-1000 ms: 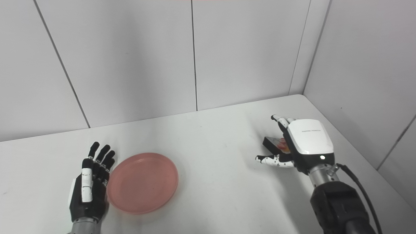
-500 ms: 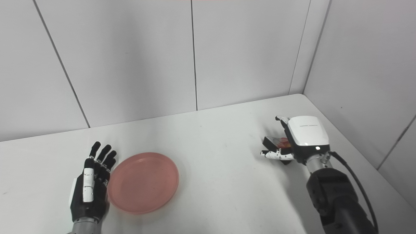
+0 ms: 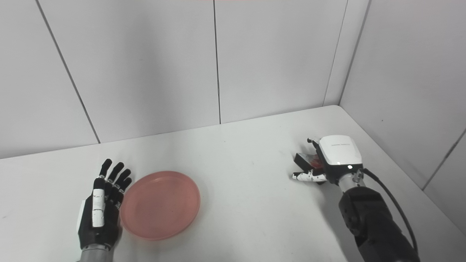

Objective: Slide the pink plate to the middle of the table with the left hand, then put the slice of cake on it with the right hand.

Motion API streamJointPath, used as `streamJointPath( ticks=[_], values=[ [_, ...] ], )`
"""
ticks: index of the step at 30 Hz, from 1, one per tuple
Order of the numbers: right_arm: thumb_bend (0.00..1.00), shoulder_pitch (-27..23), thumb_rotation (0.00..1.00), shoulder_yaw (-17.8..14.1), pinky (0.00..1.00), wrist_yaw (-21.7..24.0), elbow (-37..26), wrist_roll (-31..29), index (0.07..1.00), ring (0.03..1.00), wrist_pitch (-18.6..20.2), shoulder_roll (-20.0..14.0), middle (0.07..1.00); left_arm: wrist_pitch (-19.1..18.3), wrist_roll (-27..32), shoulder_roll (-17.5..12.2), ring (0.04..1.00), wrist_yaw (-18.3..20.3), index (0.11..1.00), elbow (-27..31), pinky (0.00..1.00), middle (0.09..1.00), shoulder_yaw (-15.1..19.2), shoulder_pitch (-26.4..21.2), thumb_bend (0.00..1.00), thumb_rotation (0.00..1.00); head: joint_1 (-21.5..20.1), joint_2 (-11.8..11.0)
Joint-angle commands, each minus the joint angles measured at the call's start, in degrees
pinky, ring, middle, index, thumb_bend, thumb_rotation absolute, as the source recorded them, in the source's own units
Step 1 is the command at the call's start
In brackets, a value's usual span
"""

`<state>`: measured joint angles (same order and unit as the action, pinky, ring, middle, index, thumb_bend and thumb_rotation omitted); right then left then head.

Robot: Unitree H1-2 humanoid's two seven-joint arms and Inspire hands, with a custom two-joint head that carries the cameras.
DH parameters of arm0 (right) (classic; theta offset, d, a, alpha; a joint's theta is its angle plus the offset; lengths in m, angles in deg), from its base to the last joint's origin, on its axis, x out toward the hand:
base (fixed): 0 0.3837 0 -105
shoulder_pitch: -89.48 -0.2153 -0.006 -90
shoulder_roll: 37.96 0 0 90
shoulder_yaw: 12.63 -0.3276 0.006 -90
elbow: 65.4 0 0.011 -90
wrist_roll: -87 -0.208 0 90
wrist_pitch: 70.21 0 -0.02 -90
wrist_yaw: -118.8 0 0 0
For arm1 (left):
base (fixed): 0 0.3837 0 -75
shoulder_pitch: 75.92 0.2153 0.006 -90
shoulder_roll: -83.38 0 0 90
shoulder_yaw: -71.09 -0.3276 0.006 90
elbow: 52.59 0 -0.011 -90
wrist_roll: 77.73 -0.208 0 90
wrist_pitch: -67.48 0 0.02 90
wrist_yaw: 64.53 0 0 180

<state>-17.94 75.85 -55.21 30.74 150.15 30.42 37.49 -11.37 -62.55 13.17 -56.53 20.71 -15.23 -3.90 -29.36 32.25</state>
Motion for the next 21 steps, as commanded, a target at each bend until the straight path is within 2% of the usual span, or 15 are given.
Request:
streamJointPath(
  ticks=[1, 4, 7, 14, 16, 21],
  values=[
    [0.84, -2.2, 0.65, 0.0, 0.62, -2.2, 0.0, -0.4, 0.790, 0.706, 2.1, -2.0, 0.764, 0.5, 0.3, 1.0, 0.868, 0.6, 0.917, -3.7, 0.88, 0.894, -0.3, 6.0, 0.91, 0.76, 0.0, 0.0],
    [0.84, -2.5, 0.64, 0.7, 0.63, -2.6, 1.0, -1.0, 0.788, 0.710, 2.2, -2.3, 0.763, 0.2, 0.5, 0.9, 0.870, 0.7, 0.918, -3.3, 0.87, 0.894, -0.3, 6.2, 0.90, 0.77, 0.1, 0.2],
    [0.83, -2.8, 0.64, 1.2, 0.64, -2.3, 1.8, -1.5, 0.790, 0.729, 2.8, -2.5, 0.773, 0.1, 0.4, 1.0, 0.871, 0.6, 0.916, -3.2, 0.81, 0.889, -0.3, 6.2, 0.90, 0.76, 0.1, 0.2],
    [0.83, -2.9, 0.64, 2.9, 0.65, -4.1, 4.5, -3.6, 0.781, 0.735, 2.7, -3.0, 0.768, 0.0, -0.2, 1.1, 0.871, 0.3, 0.913, -2.4, 0.80, 0.887, -0.6, 6.7, 0.89, 0.77, 0.6, 0.4],
    [0.83, -2.9, 0.63, 3.6, 0.67, -5.0, 5.5, -3.9, 0.777, 0.735, 2.5, -3.2, 0.759, -0.1, -0.3, 1.1, 0.866, 0.2, 0.909, -2.0, 0.73, 0.885, -0.7, 6.9, 0.88, 0.77, 0.8, 0.5],
    [0.82, -3.1, 0.58, 5.2, 0.65, -7.7, 8.3, -5.6, 0.746, 0.707, 1.7, -3.5, 0.738, -0.3, -0.3, 0.9, 0.871, 0.3, 0.920, -1.6, 0.77, 0.888, -0.9, 7.2, 0.89, 0.77, 0.9, 0.7]
  ],
)
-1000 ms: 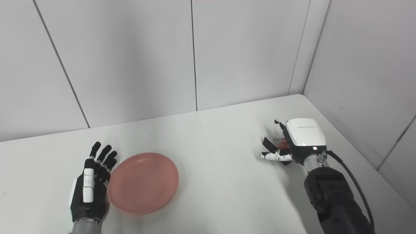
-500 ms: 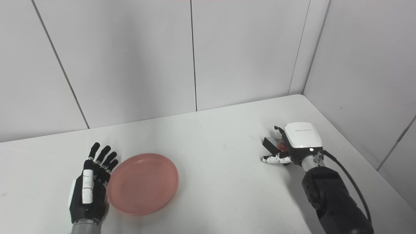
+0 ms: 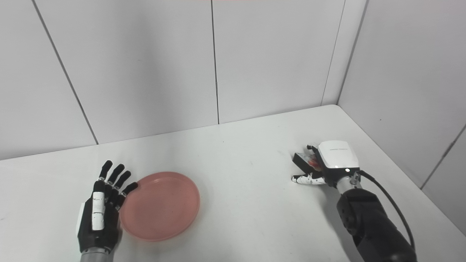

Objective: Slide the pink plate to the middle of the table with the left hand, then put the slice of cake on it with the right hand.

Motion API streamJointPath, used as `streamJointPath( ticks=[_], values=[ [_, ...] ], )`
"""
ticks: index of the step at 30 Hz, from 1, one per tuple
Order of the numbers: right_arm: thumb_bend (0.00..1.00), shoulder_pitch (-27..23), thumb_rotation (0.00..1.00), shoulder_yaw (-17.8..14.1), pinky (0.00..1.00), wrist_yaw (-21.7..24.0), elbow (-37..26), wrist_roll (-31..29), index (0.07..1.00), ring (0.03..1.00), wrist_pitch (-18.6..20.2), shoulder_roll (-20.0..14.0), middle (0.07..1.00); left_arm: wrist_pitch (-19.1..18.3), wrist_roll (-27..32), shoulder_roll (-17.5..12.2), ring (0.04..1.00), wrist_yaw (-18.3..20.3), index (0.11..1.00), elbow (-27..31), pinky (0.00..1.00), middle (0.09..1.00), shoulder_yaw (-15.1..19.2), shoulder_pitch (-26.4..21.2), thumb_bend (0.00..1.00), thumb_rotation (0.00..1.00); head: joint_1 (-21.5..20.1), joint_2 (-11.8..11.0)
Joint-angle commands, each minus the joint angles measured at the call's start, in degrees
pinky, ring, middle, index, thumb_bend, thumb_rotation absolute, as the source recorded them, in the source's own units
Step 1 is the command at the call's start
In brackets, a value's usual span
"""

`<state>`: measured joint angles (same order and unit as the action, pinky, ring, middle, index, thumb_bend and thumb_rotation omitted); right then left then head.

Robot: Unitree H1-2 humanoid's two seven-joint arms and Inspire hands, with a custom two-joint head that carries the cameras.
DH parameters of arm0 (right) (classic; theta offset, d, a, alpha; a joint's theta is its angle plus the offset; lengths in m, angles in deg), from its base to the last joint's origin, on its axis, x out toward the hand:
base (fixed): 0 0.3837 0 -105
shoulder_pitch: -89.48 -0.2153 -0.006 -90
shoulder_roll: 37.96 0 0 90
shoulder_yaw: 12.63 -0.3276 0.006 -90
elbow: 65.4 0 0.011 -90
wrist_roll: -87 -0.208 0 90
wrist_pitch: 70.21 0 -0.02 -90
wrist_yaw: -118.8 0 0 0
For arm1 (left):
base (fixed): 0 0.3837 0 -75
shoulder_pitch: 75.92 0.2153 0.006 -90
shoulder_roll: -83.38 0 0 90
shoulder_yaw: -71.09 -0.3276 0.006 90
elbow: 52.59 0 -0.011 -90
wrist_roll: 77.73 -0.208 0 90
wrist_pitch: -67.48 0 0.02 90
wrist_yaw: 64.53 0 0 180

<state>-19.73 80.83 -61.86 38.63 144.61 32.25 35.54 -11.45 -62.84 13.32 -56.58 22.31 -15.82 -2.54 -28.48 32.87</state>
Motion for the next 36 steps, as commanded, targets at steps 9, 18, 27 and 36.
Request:
streamJointPath(
  ticks=[9, 18, 27, 36],
  values=[
    [0.62, -1.6, 0.39, 2.2, 0.30, -4.1, 3.0, -5.9, 0.486, 0.364, -1.5, -1.4, 0.436, -0.5, -0.3, 0.4, 0.876, 0.3, 0.923, -3.0, 0.85, 0.895, -0.6, 6.0, 0.88, 0.78, 0.2, 0.3],
    [0.55, -1.8, 0.37, 5.0, 0.12, -7.1, 6.1, -7.7, 0.298, 0.174, -2.9, -2.4, 0.238, -0.5, -0.3, 0.3, 0.877, 0.3, 0.921, -3.0, 0.86, 0.894, -0.9, 6.0, 0.89, 0.78, 0.3, 0.5],
    [0.57, -0.9, 0.40, 5.9, 0.13, -7.0, 5.5, -8.4, 0.322, 0.181, -2.2, -2.8, 0.250, -0.7, -0.3, 0.2, 0.871, 0.2, 0.917, -2.8, 0.81, 0.891, -1.0, 5.9, 0.89, 0.78, 0.4, 0.6],
    [0.56, -0.2, 0.40, 6.2, 0.15, -5.8, 0.5, -8.7, 0.349, 0.202, -1.9, -3.0, 0.271, -1.3, -0.3, 0.1, 0.872, 0.2, 0.916, -2.3, 0.83, 0.893, -1.0, 5.8, 0.90, 0.78, 0.4, 0.7]
  ],
)
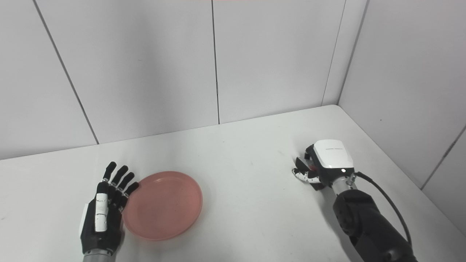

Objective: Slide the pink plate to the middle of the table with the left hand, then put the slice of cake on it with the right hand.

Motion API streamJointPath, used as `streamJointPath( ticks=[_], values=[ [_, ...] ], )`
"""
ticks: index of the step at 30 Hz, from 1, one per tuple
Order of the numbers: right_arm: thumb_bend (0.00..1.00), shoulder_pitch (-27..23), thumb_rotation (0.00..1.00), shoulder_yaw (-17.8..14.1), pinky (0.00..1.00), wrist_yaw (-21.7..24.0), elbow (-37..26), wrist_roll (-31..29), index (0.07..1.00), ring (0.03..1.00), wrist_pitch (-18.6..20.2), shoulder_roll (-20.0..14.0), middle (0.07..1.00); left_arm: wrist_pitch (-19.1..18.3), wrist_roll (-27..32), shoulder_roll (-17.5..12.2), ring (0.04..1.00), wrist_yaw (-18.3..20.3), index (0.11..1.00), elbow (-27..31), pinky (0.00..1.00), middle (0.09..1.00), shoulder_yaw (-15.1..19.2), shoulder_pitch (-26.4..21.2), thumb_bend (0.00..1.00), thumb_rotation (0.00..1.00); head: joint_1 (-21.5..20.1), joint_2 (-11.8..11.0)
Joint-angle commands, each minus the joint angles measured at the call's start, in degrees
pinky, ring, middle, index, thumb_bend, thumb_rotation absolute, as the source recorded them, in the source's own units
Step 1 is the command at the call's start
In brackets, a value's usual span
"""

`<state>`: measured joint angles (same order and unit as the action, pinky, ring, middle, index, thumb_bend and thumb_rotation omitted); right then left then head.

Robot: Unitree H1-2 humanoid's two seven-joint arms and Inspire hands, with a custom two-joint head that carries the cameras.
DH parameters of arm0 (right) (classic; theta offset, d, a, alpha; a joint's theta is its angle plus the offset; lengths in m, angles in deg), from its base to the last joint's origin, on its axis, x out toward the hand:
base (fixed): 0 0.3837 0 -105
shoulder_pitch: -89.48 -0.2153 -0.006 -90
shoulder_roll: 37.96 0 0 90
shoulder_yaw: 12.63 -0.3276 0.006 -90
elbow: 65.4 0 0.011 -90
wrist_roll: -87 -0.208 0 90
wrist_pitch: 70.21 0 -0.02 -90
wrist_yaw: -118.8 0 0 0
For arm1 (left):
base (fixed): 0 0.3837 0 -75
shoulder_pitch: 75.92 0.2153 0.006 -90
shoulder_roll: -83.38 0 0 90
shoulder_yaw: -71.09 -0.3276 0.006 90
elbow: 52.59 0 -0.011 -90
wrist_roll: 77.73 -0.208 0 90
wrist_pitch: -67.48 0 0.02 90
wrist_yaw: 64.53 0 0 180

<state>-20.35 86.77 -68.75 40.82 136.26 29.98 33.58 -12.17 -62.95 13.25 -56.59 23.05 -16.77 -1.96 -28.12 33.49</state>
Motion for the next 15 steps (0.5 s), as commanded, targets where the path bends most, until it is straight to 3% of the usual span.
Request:
streamJointPath(
  ticks=[1, 6, 10, 14, 15],
  values=[
    [0.56, 0.5, 0.40, 0.1, 0.15, 0.8, -2.9, -0.4, 0.347, 0.202, -0.2, -1.0, 0.270, -0.7, 0.0, 0.2, 0.871, 0.2, 0.915, -3.1, 0.83, 0.892, 0.0, 5.2, 0.90, 0.78, 0.0, 0.1],
    [0.58, 0.2, 0.37, 0.3, 0.12, 0.4, -8.0, 0.6, 0.310, 0.169, -0.8, -0.7, 0.237, -0.8, -0.1, 0.0, 0.874, 0.4, 0.917, -3.1, 0.83, 0.894, -0.1, 5.0, 0.89, 0.78, 0.0, 0.0],
    [0.57, -1.4, 0.34, 0.9, 0.12, 4.2, -13.3, 1.9, 0.313, 0.173, 0.5, -0.7, 0.243, -0.7, 0.0, -0.1, 0.876, 0.5, 0.921, -3.5, 0.83, 0.896, -0.1, 4.8, 0.89, 0.78, -0.3, -0.2],
    [0.57, -3.5, 0.42, 1.2, 0.12, 6.8, -19.2, 3.7, 0.315, 0.170, 0.4, 0.4, 0.237, -0.9, 0.0, -0.1, 0.875, 0.5, 0.917, -3.6, 0.85, 0.894, -0.1, 4.7, 0.90, 0.77, -0.6, -0.3],
    [0.56, -3.9, 0.45, 1.2, 0.14, 7.6, -20.4, 4.1, 0.373, 0.194, 0.7, 0.8, 0.267, -0.9, 0.0, -0.1, 0.874, 0.5, 0.916, -3.6, 0.86, 0.894, -0.1, 4.6, 0.90, 0.77, -0.6, -0.3]
  ],
)
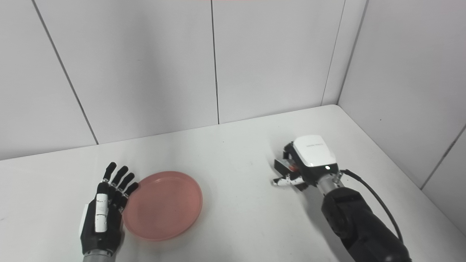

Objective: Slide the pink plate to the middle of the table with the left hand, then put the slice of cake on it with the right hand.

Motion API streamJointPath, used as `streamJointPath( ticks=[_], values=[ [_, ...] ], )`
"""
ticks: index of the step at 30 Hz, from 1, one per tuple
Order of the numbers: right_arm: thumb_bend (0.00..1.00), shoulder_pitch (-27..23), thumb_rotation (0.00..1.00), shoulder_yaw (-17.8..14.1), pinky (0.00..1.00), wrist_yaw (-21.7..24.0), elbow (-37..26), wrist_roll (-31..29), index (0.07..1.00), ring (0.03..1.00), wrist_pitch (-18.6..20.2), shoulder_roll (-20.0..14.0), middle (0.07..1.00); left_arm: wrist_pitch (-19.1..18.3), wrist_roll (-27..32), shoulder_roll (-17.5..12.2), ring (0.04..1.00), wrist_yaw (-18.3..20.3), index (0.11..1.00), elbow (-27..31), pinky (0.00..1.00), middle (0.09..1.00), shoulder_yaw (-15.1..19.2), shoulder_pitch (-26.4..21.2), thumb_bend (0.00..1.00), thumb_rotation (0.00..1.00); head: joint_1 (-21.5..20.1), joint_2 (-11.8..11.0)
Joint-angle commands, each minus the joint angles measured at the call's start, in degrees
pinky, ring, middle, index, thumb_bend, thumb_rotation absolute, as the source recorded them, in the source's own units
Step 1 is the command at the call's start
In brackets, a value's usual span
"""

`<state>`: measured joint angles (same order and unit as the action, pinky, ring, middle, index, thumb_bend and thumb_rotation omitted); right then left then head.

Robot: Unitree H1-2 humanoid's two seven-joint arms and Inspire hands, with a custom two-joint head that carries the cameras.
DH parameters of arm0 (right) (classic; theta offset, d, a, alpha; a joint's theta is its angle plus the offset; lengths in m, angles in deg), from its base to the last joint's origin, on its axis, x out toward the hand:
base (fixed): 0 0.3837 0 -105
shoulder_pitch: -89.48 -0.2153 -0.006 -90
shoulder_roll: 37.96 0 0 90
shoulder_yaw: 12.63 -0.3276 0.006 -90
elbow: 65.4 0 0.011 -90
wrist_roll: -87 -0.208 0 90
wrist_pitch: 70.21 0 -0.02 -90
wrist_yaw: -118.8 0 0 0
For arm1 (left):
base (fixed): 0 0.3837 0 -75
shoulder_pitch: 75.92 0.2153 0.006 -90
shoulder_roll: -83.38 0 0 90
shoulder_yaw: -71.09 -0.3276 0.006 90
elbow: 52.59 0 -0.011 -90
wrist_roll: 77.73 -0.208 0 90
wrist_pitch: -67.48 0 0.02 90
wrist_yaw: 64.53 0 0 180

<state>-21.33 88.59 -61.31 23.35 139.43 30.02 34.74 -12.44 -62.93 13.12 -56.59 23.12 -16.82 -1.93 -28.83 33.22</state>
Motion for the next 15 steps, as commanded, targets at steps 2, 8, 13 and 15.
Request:
streamJointPath(
  ticks=[2, 8, 13, 15],
  values=[
    [0.55, -3.9, 0.48, -0.2, 0.16, 2.7, -6.1, 1.8, 0.400, 0.221, 1.6, 1.1, 0.299, -0.4, -0.1, 0.0, 0.874, 0.5, 0.914, -4.1, 0.86, 0.892, -0.1, 4.4, 0.88, 0.78, -0.2, -0.1],
    [0.55, -6.3, 0.49, 2.1, 0.16, 6.0, -11.3, 5.1, 0.403, 0.224, 0.3, 6.0, 0.304, -0.2, 0.1, -0.1, 0.879, 0.8, 0.913, -4.3, 0.89, 0.894, -0.2, 4.3, 0.88, 0.78, -0.2, -0.2],
    [0.56, -8.4, 0.51, 4.8, 0.17, 7.1, -11.7, 7.2, 0.416, 0.232, -1.4, 10.2, 0.309, -0.3, 0.4, -0.3, 0.872, 0.7, 0.905, -4.2, 0.87, 0.893, 0.1, 4.3, 0.88, 0.77, -0.3, -0.3],
    [0.56, -9.1, 0.51, 5.8, 0.17, 7.3, -11.2, 7.6, 0.402, 0.231, -1.4, 12.2, 0.307, -0.1, 0.3, -0.2, 0.876, 0.7, 0.909, -4.4, 0.86, 0.894, 0.0, 4.4, 0.87, 0.77, -0.3, -0.3]
  ],
)
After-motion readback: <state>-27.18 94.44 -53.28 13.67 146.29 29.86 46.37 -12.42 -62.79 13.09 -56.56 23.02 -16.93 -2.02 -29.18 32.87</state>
